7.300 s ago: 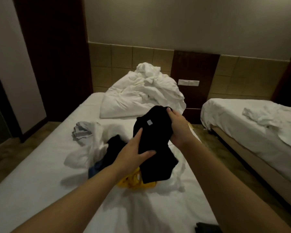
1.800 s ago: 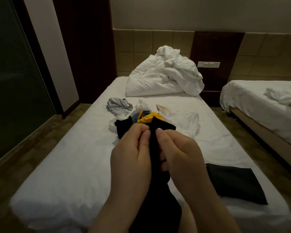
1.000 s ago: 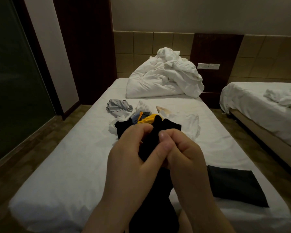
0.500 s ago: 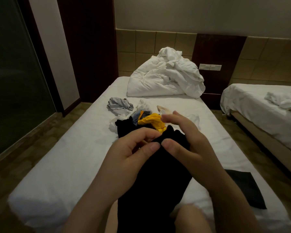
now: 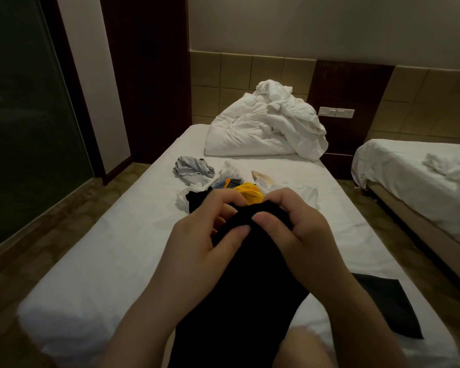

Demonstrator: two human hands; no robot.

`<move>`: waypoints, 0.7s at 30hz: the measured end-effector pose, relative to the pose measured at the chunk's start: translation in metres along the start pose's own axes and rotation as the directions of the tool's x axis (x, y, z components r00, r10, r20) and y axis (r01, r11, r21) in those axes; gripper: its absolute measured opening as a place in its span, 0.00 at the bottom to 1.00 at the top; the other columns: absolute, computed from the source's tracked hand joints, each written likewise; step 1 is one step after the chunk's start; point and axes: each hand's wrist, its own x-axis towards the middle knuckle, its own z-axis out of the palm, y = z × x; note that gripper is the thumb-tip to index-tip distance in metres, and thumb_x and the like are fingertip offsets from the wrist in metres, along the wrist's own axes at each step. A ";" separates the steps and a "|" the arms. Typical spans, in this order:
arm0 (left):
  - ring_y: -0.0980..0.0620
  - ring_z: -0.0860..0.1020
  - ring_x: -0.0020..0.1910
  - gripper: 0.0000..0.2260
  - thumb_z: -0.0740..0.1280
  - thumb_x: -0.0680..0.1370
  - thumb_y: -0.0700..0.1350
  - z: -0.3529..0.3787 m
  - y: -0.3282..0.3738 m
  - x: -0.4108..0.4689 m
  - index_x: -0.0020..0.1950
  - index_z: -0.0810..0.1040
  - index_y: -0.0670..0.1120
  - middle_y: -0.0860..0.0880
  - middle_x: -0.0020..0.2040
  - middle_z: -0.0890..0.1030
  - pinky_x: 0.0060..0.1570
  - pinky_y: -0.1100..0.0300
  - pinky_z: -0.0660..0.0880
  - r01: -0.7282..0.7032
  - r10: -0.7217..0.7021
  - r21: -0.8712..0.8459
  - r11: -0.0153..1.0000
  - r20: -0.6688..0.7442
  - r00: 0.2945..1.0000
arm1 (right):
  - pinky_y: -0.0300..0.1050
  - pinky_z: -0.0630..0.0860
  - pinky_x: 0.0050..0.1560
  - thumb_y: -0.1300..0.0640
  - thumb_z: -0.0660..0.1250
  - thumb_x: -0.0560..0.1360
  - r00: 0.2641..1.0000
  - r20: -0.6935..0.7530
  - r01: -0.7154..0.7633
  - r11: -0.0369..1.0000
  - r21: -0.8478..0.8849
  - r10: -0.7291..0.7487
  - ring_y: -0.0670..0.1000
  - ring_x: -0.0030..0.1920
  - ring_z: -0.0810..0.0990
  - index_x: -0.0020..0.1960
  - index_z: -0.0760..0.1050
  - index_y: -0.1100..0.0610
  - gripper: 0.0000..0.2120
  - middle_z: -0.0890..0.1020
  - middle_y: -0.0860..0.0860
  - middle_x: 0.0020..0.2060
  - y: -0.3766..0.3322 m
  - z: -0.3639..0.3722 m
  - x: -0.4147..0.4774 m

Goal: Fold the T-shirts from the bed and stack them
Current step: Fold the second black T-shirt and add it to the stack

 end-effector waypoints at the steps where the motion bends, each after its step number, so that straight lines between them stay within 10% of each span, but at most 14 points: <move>1: 0.63 0.77 0.45 0.09 0.63 0.71 0.50 0.001 0.000 0.000 0.49 0.72 0.62 0.62 0.48 0.77 0.38 0.74 0.71 -0.040 0.040 0.054 0.998 -0.005 0.999 | 0.30 0.68 0.36 0.41 0.61 0.68 1.000 0.008 0.007 1.000 -0.011 -0.006 0.44 0.38 0.75 0.43 0.72 0.46 0.10 0.77 0.43 0.37 -0.001 -0.002 0.002; 5: 0.58 0.77 0.43 0.05 0.63 0.71 0.52 -0.003 0.000 0.001 0.45 0.76 0.56 0.58 0.44 0.78 0.38 0.67 0.74 -0.060 0.063 0.057 0.997 -0.048 0.997 | 0.30 0.68 0.38 0.43 0.62 0.70 0.993 0.079 0.094 0.990 -0.109 -0.085 0.42 0.40 0.75 0.42 0.71 0.46 0.07 0.77 0.41 0.38 -0.010 -0.012 0.013; 9: 0.50 0.77 0.36 0.27 0.59 0.67 0.63 -0.005 -0.011 0.005 0.42 0.78 0.39 0.45 0.37 0.78 0.37 0.49 0.72 -0.016 0.014 0.030 0.999 0.089 0.996 | 0.26 0.66 0.41 0.44 0.61 0.72 0.979 0.126 0.189 0.948 -0.256 -0.161 0.36 0.42 0.74 0.46 0.68 0.45 0.07 0.75 0.38 0.35 -0.022 -0.027 0.030; 13: 0.45 0.73 0.36 0.35 0.64 0.64 0.65 -0.004 -0.036 0.005 0.49 0.75 0.32 0.31 0.41 0.75 0.38 0.54 0.64 0.228 -0.173 -0.177 0.957 0.281 0.944 | 0.26 0.68 0.42 0.47 0.60 0.73 0.971 0.124 0.234 0.923 -0.305 -0.205 0.37 0.45 0.76 0.51 0.67 0.46 0.08 0.75 0.38 0.41 -0.036 -0.043 0.053; 21: 0.46 0.75 0.42 0.35 0.68 0.60 0.61 -0.019 -0.028 0.026 0.51 0.78 0.33 0.40 0.40 0.76 0.42 0.56 0.67 0.272 -0.194 -0.319 0.908 0.255 0.947 | 0.29 0.68 0.49 0.54 0.60 0.79 0.946 0.217 0.316 0.838 -0.445 -0.242 0.35 0.45 0.75 0.62 0.72 0.47 0.12 0.75 0.34 0.45 -0.068 -0.075 0.093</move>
